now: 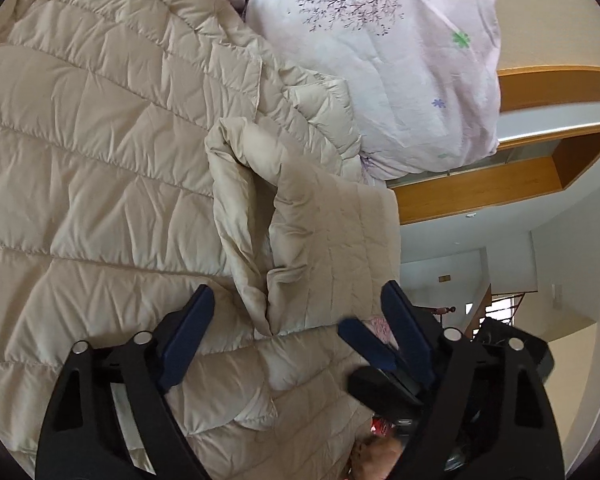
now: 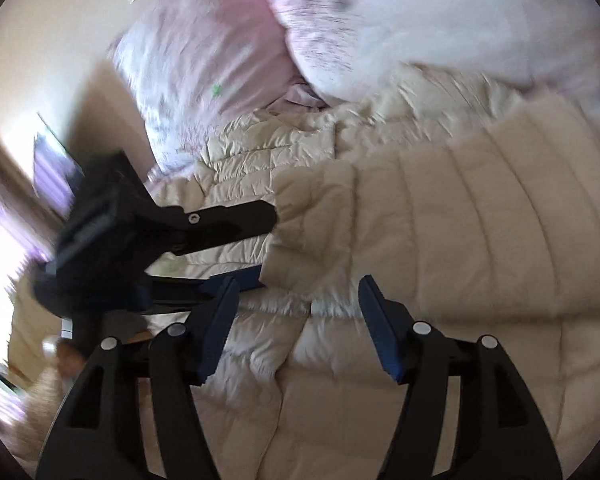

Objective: Fold large clothes

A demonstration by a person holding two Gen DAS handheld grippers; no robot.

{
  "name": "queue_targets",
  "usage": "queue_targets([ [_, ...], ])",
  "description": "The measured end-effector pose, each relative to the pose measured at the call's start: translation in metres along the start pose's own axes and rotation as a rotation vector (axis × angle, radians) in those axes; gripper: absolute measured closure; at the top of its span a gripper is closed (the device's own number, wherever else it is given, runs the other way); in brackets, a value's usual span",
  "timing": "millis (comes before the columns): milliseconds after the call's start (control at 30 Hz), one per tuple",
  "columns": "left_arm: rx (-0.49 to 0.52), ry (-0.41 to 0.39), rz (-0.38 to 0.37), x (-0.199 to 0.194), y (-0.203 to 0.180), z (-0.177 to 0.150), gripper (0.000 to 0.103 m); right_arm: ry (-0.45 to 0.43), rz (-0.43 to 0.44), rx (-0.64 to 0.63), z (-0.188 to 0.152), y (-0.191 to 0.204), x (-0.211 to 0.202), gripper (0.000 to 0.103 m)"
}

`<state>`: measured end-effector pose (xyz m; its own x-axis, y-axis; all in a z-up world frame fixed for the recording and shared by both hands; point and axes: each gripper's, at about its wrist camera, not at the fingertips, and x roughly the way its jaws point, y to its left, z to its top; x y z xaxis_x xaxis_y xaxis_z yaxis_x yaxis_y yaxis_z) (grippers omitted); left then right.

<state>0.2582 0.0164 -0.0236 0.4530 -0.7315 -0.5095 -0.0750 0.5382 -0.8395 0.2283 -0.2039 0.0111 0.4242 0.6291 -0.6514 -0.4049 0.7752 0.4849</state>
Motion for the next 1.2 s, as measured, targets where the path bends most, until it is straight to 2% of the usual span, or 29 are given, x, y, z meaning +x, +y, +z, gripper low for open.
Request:
queue_targets([
  [100,-0.013,0.012,0.013,0.009,0.0,0.001,0.041,0.022,0.087,0.214,-0.003,-0.038,-0.012,0.04],
  [200,0.008,0.026,0.053,0.019,-0.004,0.001,0.072,0.007,0.132,0.397,-0.008,-0.075,-0.019,0.04],
  [233,0.017,0.027,0.058,0.02,-0.004,0.001,0.086,-0.008,0.131,0.445,-0.01,-0.085,-0.021,0.039],
  [267,0.02,0.023,0.056,0.021,-0.004,0.002,0.092,-0.031,0.138,0.506,-0.011,-0.098,-0.022,0.039],
  [433,0.026,-0.068,0.049,-0.003,-0.003,0.013,0.095,-0.121,0.175,0.655,-0.011,-0.136,-0.025,0.039],
  [600,0.075,-0.2,0.089,-0.047,-0.004,0.022,0.095,-0.222,0.092,0.666,-0.002,-0.148,-0.029,0.041],
  [700,0.08,-0.237,0.124,-0.063,0.003,0.027,0.095,-0.247,0.021,0.656,0.003,-0.149,-0.027,0.045],
  [767,0.075,-0.243,0.142,-0.066,0.008,0.029,0.095,-0.257,-0.028,0.645,0.005,-0.149,-0.025,0.052],
  [800,0.072,-0.244,0.152,-0.068,0.012,0.029,0.095,-0.263,-0.057,0.633,0.006,-0.149,-0.024,0.064],
  [833,0.073,-0.243,0.171,-0.067,0.016,0.03,0.095,-0.272,-0.101,0.605,0.008,-0.146,-0.024,0.08],
  [867,0.075,-0.243,0.191,-0.066,0.019,0.03,0.095,-0.282,-0.13,0.576,0.009,-0.143,-0.024,0.087],
  [933,0.079,-0.231,0.224,-0.062,0.024,0.029,0.095,-0.303,-0.22,0.493,0.009,-0.131,-0.028,0.092],
  [1033,0.063,-0.194,0.262,-0.055,0.036,0.026,0.095,-0.258,-0.344,0.439,0.009,-0.124,-0.022,0.092],
  [1100,0.054,-0.167,0.286,-0.05,0.042,0.024,0.095,-0.219,-0.386,0.424,0.008,-0.124,-0.016,0.09],
  [1167,0.055,-0.156,0.3,-0.048,0.044,0.021,0.094,-0.177,-0.437,0.394,0.006,-0.121,-0.012,0.082],
  [1200,0.057,-0.156,0.308,-0.048,0.044,0.02,0.094,-0.163,-0.457,0.373,0.005,-0.117,-0.012,0.073],
])
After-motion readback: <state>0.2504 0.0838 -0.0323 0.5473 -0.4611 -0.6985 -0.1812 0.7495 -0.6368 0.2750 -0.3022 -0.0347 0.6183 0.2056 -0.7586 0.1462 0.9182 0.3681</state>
